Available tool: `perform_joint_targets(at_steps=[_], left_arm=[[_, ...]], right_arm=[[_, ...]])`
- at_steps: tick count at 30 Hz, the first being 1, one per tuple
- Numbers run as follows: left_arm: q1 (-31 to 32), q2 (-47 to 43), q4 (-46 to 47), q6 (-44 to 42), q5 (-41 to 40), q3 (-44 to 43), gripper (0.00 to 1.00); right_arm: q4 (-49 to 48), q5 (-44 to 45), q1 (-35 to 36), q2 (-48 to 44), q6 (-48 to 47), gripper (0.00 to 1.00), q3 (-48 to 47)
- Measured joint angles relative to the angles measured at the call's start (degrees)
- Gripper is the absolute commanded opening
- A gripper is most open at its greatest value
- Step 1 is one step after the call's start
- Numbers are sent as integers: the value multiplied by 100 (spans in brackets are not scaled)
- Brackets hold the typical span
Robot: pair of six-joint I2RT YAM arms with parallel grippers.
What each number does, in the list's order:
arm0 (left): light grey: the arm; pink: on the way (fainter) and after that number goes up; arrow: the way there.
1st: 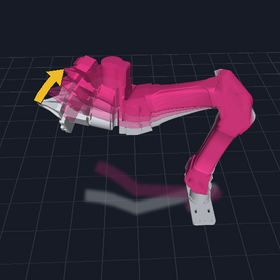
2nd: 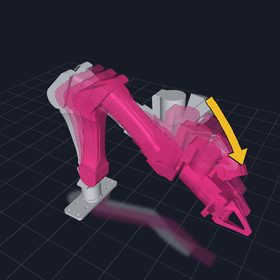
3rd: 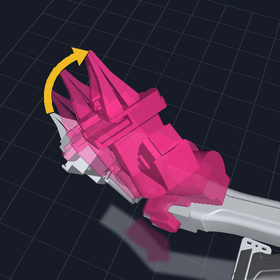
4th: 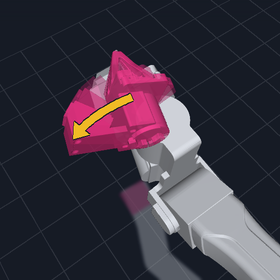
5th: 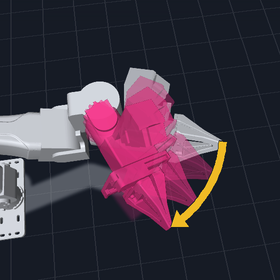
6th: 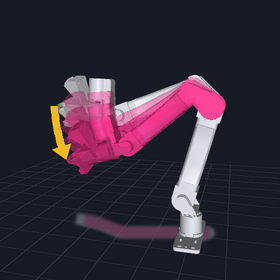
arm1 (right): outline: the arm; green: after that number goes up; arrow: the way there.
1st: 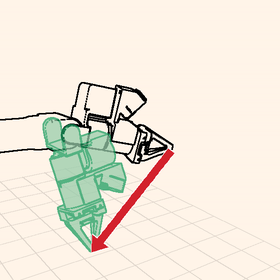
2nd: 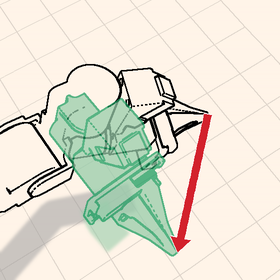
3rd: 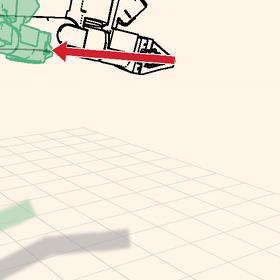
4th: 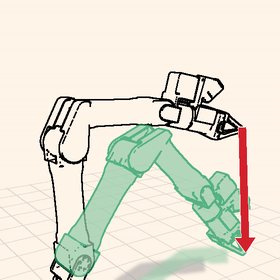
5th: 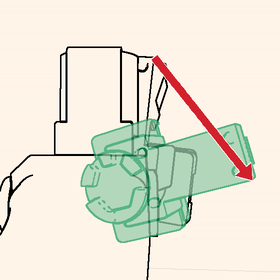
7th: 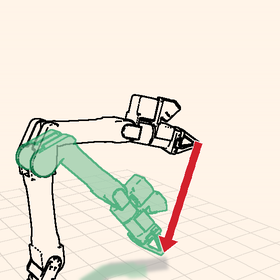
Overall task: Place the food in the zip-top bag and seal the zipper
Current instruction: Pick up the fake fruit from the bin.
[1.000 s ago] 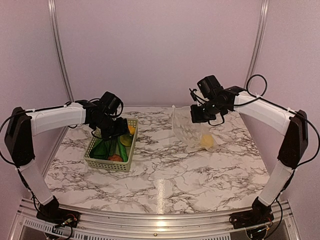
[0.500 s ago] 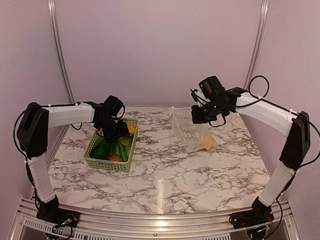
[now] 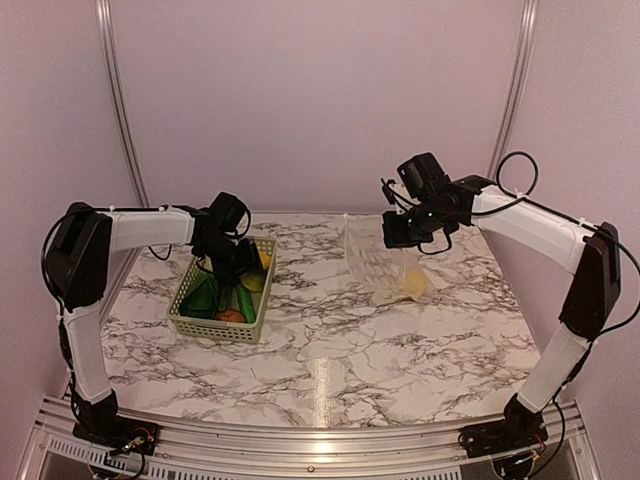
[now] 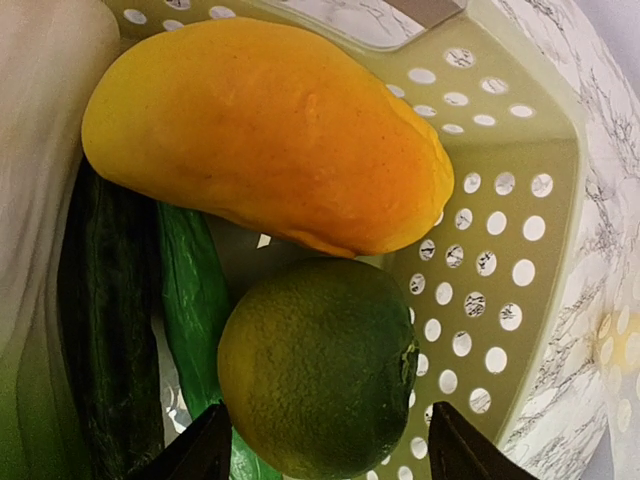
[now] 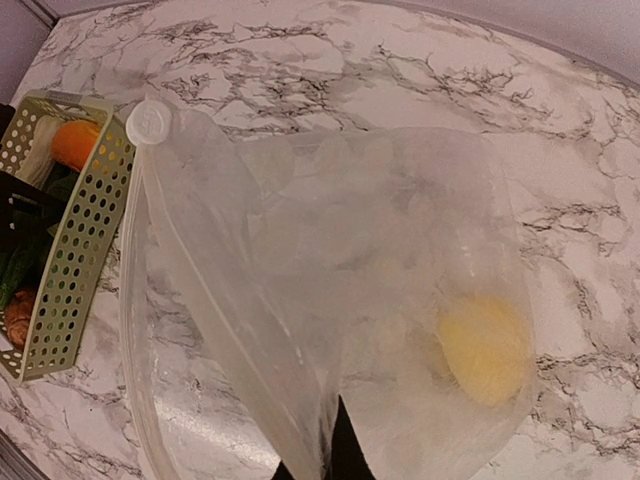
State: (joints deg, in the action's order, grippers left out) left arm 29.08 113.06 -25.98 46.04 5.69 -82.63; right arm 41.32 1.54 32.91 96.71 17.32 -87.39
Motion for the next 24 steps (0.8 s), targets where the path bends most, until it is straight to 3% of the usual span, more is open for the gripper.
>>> perform_joint_targets(at_steps=[15, 24], left_arm=[[-15, 278, 195, 149, 201, -125, 72], [-28, 343, 273, 254, 227, -195, 54]], right_arm=[[0, -28, 0, -240, 68, 1, 245], [9, -87, 31, -330, 116, 1, 382]])
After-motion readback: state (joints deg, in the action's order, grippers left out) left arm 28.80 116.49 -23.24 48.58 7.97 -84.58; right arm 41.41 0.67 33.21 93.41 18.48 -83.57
